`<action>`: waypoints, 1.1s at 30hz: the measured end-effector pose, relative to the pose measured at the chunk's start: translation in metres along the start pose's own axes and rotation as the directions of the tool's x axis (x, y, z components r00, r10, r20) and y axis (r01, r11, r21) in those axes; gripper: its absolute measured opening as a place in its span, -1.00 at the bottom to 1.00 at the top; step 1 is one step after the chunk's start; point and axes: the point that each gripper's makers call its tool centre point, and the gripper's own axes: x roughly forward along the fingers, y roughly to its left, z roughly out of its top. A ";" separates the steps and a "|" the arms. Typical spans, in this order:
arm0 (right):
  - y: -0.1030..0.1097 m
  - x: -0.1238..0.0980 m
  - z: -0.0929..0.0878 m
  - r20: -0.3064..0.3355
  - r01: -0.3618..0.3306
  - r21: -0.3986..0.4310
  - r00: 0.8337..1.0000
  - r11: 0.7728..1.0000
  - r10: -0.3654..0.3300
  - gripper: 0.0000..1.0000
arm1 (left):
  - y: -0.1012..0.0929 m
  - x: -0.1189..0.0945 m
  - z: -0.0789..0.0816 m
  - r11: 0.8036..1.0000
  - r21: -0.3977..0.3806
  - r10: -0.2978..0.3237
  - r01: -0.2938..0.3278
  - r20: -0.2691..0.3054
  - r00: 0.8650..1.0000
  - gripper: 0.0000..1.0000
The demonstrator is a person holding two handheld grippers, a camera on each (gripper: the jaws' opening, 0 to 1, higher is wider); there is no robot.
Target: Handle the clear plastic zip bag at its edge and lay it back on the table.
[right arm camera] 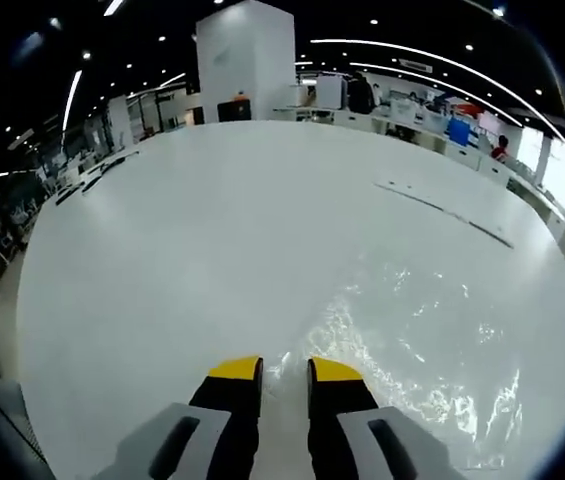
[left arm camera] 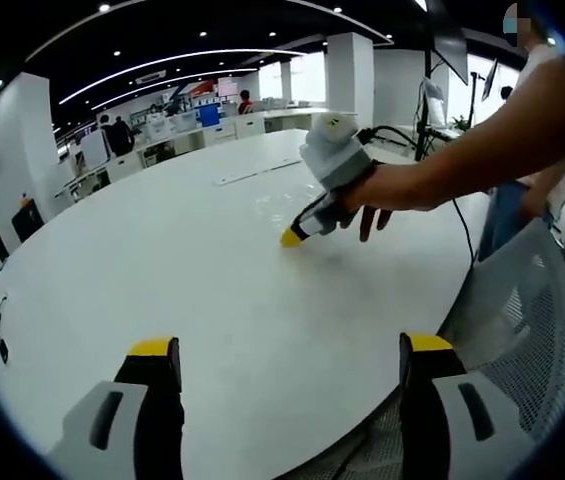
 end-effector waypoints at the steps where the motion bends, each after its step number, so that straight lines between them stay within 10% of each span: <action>1: 0.000 0.000 0.000 -0.005 -0.007 -0.023 1.000 1.000 0.007 -0.81 | 0.000 0.000 0.000 1.000 -0.001 0.000 0.000 0.000 1.000 0.77; 23: 0.006 -0.034 -0.044 -0.115 -0.196 -0.215 0.978 0.957 0.175 -0.98 | 0.000 0.004 0.002 1.000 0.022 0.000 0.000 -0.006 1.000 0.72; 29: 0.006 -0.047 -0.059 -0.164 -0.285 -0.316 0.956 0.905 0.243 -0.97 | -0.003 0.004 0.001 1.000 0.015 -0.002 0.002 -0.004 1.000 0.71; 33: 0.006 -0.056 -0.067 -0.182 -0.329 -0.452 0.944 0.829 0.276 -0.96 | -0.003 0.004 0.001 1.000 0.016 -0.003 0.003 -0.003 1.000 0.71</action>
